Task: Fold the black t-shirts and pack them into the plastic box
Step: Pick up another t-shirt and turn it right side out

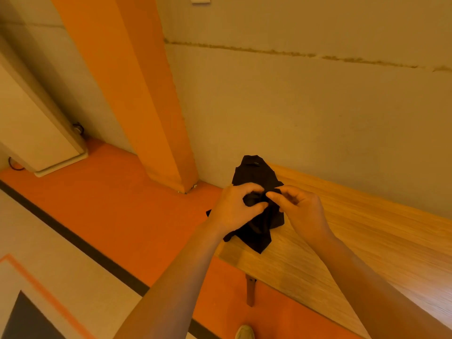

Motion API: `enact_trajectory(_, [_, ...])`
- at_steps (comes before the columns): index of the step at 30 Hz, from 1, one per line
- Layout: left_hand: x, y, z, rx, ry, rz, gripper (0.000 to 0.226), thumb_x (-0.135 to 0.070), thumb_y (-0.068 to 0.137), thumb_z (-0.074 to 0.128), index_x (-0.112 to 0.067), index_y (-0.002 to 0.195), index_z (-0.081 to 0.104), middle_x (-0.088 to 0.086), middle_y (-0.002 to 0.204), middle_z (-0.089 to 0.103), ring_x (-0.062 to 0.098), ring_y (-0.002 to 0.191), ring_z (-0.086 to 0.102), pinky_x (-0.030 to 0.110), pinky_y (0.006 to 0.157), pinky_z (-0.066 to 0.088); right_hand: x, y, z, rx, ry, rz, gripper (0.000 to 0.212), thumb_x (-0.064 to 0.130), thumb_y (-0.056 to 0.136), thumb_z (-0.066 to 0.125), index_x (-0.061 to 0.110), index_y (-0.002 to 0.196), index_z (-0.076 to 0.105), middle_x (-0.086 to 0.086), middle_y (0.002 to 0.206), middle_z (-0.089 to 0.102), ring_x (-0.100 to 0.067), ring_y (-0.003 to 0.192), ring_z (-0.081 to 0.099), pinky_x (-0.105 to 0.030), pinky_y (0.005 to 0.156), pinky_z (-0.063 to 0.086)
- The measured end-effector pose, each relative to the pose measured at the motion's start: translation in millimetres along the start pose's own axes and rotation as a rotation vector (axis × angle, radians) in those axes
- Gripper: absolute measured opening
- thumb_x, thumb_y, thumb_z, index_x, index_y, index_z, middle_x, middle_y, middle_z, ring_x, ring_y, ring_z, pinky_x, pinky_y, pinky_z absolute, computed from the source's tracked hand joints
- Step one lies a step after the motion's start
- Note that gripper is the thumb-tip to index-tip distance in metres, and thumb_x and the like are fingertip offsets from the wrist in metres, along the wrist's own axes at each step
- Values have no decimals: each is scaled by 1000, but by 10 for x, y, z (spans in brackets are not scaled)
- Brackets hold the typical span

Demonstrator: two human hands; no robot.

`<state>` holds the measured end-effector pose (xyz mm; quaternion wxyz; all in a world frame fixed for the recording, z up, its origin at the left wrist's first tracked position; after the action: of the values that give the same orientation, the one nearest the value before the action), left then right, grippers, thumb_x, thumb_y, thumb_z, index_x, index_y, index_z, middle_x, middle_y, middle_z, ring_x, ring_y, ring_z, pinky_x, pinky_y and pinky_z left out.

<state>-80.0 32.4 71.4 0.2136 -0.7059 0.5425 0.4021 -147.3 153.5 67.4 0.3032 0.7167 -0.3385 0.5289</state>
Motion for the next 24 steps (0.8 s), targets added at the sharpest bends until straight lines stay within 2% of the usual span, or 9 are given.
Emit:
enact_trajectory(3, [30,-14,-2,-61,-22,-16,11,-20,89,68,-21,99,74,-17,87,67,2,83,63,19,71,52,-66,11,-22,-11,-23,11,15,22,85,68,24,99,71,7,93,71,1,84,65,-18,73,53])
enact_trajectory(6, [111,-37,-68,-133,-27,-59,10,-17,88,68,-22,95,74,-21,84,65,1,83,62,18,73,52,-75,-26,-82,-2,-12,21,16,16,86,66,23,100,70,9,92,70,4,80,63,-13,70,51])
enact_trajectory(11, [134,-78,-82,-119,-7,-87,8,-19,87,70,-27,90,72,-14,85,68,0,81,61,19,69,51,-41,-77,-148,7,-25,-1,23,11,89,62,33,96,67,11,97,68,7,82,61,-8,71,47])
enact_trajectory(16, [114,-98,-72,-113,-23,-137,10,-22,85,72,-29,81,66,-7,79,66,9,73,60,27,63,51,-4,-80,-190,-37,46,15,19,11,85,67,29,92,71,11,97,70,2,84,64,-10,71,49])
enact_trajectory(19, [85,-107,-85,-100,-24,-134,9,-23,84,73,-26,81,66,-9,78,64,8,69,58,17,59,46,53,-79,-226,-54,47,7,16,14,82,70,29,87,72,14,91,70,0,81,64,-10,69,50])
enact_trajectory(22, [61,-134,-135,-111,-10,-129,8,-22,84,73,-24,82,66,-13,79,62,-3,73,56,1,68,37,90,-76,-228,-47,57,0,15,15,83,69,30,85,71,14,89,70,4,80,64,-8,68,48])
enact_trajectory(24, [85,-137,-147,-97,-70,-159,9,-23,84,73,-23,93,69,-14,89,63,-9,85,57,2,74,40,102,-80,-207,-27,46,-16,16,16,85,67,32,86,70,16,91,69,4,83,63,-8,70,48])
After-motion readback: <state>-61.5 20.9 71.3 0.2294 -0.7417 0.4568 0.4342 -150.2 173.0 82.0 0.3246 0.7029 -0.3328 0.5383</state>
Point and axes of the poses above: each hand's wrist, its own y-axis towards the middle knuckle, its own z-axis out of the palm, x = y × z, the point moved 10 cm from there along y, towards the middle knuckle
